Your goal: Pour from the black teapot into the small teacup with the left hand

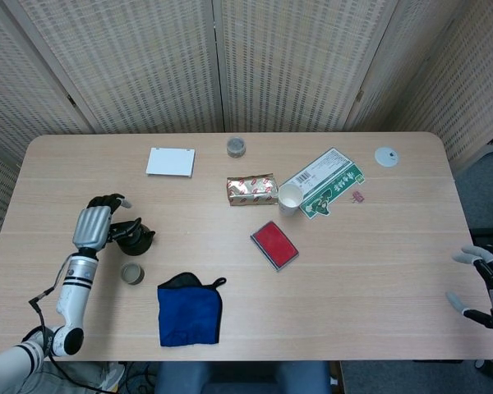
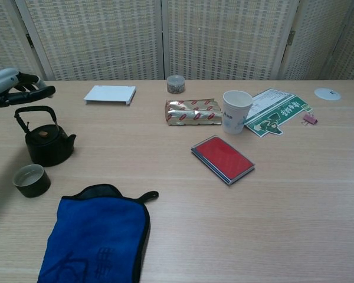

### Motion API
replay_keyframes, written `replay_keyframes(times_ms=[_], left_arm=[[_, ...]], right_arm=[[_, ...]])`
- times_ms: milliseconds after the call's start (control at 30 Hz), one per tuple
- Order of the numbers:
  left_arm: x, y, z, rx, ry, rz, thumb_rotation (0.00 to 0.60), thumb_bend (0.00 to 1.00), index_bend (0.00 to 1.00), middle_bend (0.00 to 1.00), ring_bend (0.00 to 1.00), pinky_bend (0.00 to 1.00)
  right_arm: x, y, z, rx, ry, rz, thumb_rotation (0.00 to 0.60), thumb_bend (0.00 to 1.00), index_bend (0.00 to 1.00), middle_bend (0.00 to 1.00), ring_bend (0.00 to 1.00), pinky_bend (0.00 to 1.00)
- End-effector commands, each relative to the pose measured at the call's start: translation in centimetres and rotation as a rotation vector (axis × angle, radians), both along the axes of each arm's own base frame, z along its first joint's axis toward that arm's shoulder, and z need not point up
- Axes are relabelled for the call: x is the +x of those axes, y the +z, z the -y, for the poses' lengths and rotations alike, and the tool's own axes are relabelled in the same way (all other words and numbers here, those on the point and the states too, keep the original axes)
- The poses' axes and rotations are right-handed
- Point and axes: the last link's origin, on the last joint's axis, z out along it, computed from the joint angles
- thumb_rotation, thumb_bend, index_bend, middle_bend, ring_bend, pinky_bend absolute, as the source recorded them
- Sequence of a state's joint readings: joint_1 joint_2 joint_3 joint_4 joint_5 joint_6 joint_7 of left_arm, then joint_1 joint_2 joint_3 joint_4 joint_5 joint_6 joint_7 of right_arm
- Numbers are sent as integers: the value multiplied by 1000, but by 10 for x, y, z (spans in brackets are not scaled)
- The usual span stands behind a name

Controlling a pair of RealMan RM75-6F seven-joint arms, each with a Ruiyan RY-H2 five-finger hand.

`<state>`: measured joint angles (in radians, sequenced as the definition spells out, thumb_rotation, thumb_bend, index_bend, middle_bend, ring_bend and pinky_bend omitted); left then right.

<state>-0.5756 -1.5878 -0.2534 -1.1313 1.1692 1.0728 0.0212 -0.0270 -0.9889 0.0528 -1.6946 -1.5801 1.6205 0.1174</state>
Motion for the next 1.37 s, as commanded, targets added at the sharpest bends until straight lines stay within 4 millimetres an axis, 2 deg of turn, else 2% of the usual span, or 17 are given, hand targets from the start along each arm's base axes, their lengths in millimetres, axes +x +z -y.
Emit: replay_keyframes(times_ms=[33,133,333,500,733,1067,1367], left_arm=[[-1,12,7,15,10,28,124,205,338,221,194,139],[0,20,16,16,15,34,168,205,340,221,194,139],[0,40,46,32,29,49,324,205,340,221,194,139],[-1,55,72,53,30,36,363,205,341,221,194,139],[-4,71,112,73,30,8,468,205,341,221,194,139],[-3,84,159,102,11,-26,471,205,341,221,194,139],[-3,83,185,107,1,-49,473,205,341,221,194,139]], right_arm=[[0,-2,-1,8,0,-1,600,144,335,262,163,220],[0,-2,-1,15,6,-1,600,144,334,262,163,220],[2,-6,4,56,29,2,600,144,334,262,163,220],[5,-10,5,92,60,14,600,143,334,262,163,220],[9,-17,8,131,87,20,600,144,334,262,163,220],[9,-26,2,145,96,26,600,144,334,264,163,220],[11,-32,1,166,101,33,600,144,334,268,167,220]])
